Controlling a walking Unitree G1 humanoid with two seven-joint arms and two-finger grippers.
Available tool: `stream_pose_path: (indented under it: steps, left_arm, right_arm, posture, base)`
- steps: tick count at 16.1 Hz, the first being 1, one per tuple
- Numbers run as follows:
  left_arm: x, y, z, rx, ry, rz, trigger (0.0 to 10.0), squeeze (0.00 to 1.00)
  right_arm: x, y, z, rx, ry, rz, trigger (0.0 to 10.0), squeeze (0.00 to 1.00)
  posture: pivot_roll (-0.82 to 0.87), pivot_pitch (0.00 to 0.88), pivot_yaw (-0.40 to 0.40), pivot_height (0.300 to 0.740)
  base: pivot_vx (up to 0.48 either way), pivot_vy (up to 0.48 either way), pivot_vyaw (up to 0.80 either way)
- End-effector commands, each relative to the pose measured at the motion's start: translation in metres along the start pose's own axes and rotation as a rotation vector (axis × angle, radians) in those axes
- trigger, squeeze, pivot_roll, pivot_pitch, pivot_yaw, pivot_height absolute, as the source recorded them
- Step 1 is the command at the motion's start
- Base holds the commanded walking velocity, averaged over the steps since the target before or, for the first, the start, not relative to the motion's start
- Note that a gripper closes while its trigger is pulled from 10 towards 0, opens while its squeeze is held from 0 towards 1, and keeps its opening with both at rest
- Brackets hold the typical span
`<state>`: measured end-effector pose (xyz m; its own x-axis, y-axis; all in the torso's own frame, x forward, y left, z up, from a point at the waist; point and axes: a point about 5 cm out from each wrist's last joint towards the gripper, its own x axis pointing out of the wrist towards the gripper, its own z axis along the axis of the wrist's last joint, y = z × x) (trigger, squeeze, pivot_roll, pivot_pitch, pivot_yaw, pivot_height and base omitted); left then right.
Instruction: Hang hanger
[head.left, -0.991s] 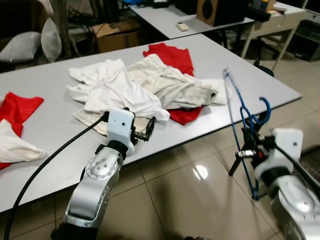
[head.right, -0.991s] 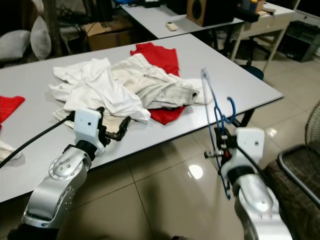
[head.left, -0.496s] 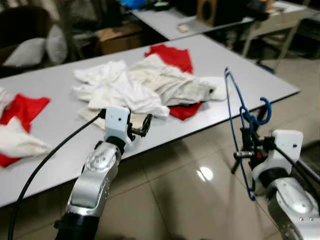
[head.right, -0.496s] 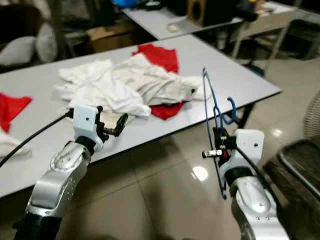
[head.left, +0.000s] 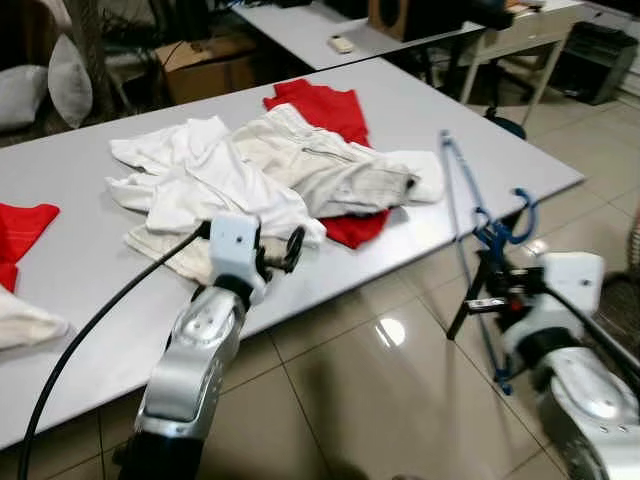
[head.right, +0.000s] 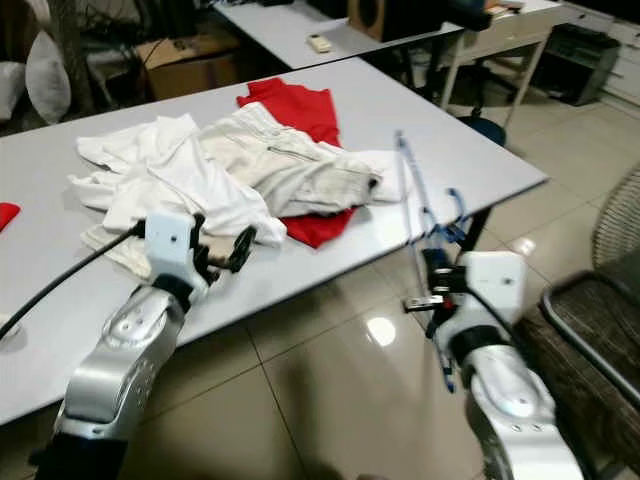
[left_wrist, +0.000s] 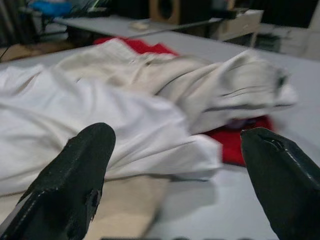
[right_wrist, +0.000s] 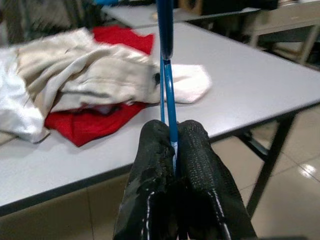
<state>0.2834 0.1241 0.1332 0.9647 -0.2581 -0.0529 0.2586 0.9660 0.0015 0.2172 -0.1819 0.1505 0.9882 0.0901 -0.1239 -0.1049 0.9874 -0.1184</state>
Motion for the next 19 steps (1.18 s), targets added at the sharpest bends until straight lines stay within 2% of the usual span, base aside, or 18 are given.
stream_pose_path:
  steps: [1, 3, 6, 9, 11, 12, 13, 16, 17, 18, 19]
  left_arm:
    - [0.000, 0.002, 0.005, 0.008, -0.017, 0.021, 10.0, 0.24]
    - [0.001, 0.006, 0.007, -0.013, -0.020, 0.038, 10.0, 0.24]
    - [0.004, 0.008, 0.008, -0.038, -0.022, 0.031, 10.0, 0.24]
    - [0.007, 0.008, 0.009, -0.030, -0.023, 0.030, 10.0, 0.23]
    - [0.007, 0.009, 0.010, -0.018, -0.017, -0.011, 10.0, 0.23]
    - [0.006, 0.009, 0.012, -0.058, -0.043, -0.073, 10.0, 1.00]
    - [0.007, 0.010, 0.015, -0.019, -0.046, -0.130, 10.0, 1.00]
    - [0.018, 0.023, -0.002, 0.089, 0.109, -0.086, 10.0, 1.00]
    - [0.021, 0.024, -0.005, 0.120, 0.129, -0.103, 10.0, 1.00]
    - [0.026, 0.023, -0.008, 0.074, 0.143, -0.129, 10.0, 0.80]
    - [0.031, 0.020, -0.012, 0.073, 0.166, -0.174, 10.0, 0.00]
  right_arm:
    - [0.003, 0.001, 0.000, -0.014, 0.002, 0.012, 10.0, 0.00]
    - [0.009, 0.002, 0.003, -0.013, -0.022, 0.009, 10.0, 0.00]
    - [0.008, -0.004, 0.007, 0.016, -0.042, -0.023, 10.0, 0.00]
    - [0.005, -0.005, 0.000, 0.005, -0.025, -0.028, 10.0, 0.00]
    - [0.007, -0.004, 0.000, 0.013, -0.028, -0.027, 10.0, 0.00]
    - [0.009, -0.003, 0.000, 0.012, -0.030, -0.025, 10.0, 0.00]
    - [0.010, 0.000, 0.000, 0.011, -0.034, -0.015, 10.0, 0.00]
    - [0.012, 0.002, -0.002, 0.002, -0.029, 0.011, 10.0, 0.00]
    - [0.013, 0.001, -0.003, -0.001, -0.029, 0.009, 10.0, 0.00]
    - [0.014, 0.000, -0.002, -0.003, -0.030, 0.001, 10.0, 0.00]
    - [0.014, -0.001, -0.002, -0.003, -0.033, -0.004, 10.0, 0.00]
  posture:
    - [-0.03, 0.055, 0.019, 0.740]
    - [-0.02, 0.045, 0.028, 0.740]
    - [-0.05, 0.040, 0.049, 0.740]
    - [-0.03, 0.031, 0.050, 0.740]
    - [-0.02, 0.026, 0.055, 0.740]
    - [-0.01, 0.021, 0.059, 0.740]
    - [-0.01, 0.016, 0.063, 0.740]
    - [0.00, 0.004, 0.076, 0.740]
    - [0.00, 0.001, 0.079, 0.740]
    - [0.00, 0.000, 0.090, 0.740]
    - [0.00, 0.000, 0.096, 0.740]
  base:
    - [0.292, 0.000, 0.80]
    - [0.294, 0.000, 0.70]
    - [0.298, 0.000, 0.00]
    - [0.298, 0.000, 0.00]
    - [0.133, 0.000, 0.00]
    - [0.000, 0.000, 0.00]
    - [0.000, 0.000, 0.00]
    - [0.000, 0.000, 0.00]
    - [0.000, 0.000, 0.00]
    - [0.000, 0.000, 0.00]
    - [0.000, 0.000, 0.00]
